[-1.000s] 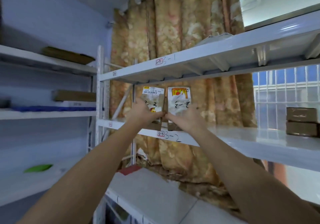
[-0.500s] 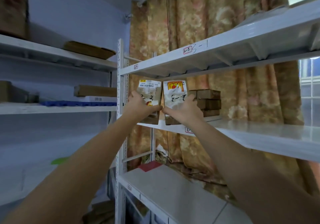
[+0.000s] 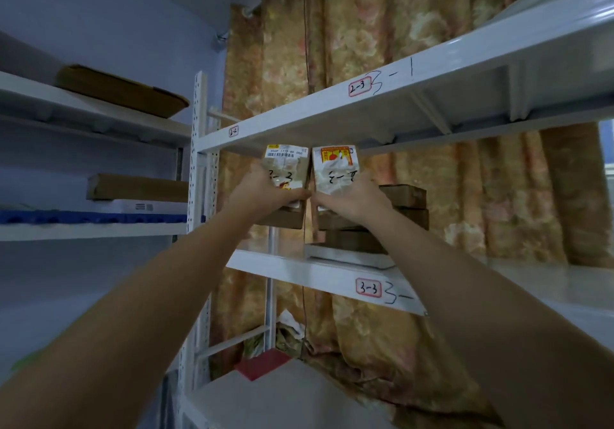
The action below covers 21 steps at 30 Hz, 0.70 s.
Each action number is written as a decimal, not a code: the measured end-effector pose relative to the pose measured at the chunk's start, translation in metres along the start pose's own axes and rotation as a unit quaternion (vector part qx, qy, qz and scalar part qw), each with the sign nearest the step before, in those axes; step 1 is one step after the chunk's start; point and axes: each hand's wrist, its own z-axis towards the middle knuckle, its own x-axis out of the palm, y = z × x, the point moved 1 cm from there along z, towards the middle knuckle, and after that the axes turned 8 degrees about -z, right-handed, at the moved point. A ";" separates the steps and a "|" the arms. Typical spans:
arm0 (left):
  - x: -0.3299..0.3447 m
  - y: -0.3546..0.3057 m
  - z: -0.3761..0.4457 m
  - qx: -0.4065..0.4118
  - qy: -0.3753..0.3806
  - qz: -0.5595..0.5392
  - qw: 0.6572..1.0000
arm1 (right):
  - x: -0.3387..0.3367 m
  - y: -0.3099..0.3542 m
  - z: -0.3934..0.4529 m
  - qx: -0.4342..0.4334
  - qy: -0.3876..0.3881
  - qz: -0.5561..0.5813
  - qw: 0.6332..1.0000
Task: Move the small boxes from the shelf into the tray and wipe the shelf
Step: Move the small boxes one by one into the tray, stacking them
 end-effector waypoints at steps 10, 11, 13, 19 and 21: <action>0.030 0.042 0.119 0.029 0.064 0.031 0.997 | 0.005 -0.029 0.096 -0.008 0.023 -0.042 0.999; 0.036 0.049 0.134 0.035 0.073 0.025 0.996 | 0.003 -0.033 0.104 0.000 0.029 -0.034 0.999; 0.047 0.055 0.152 0.057 0.080 0.030 0.995 | 0.000 -0.041 0.119 0.021 0.053 -0.010 0.998; 0.069 0.044 0.194 0.120 0.171 -0.045 0.977 | -0.018 -0.053 0.135 0.058 -0.033 -0.013 0.998; 0.076 0.042 0.207 0.151 0.199 -0.053 0.967 | -0.021 -0.053 0.131 0.070 -0.046 -0.051 0.995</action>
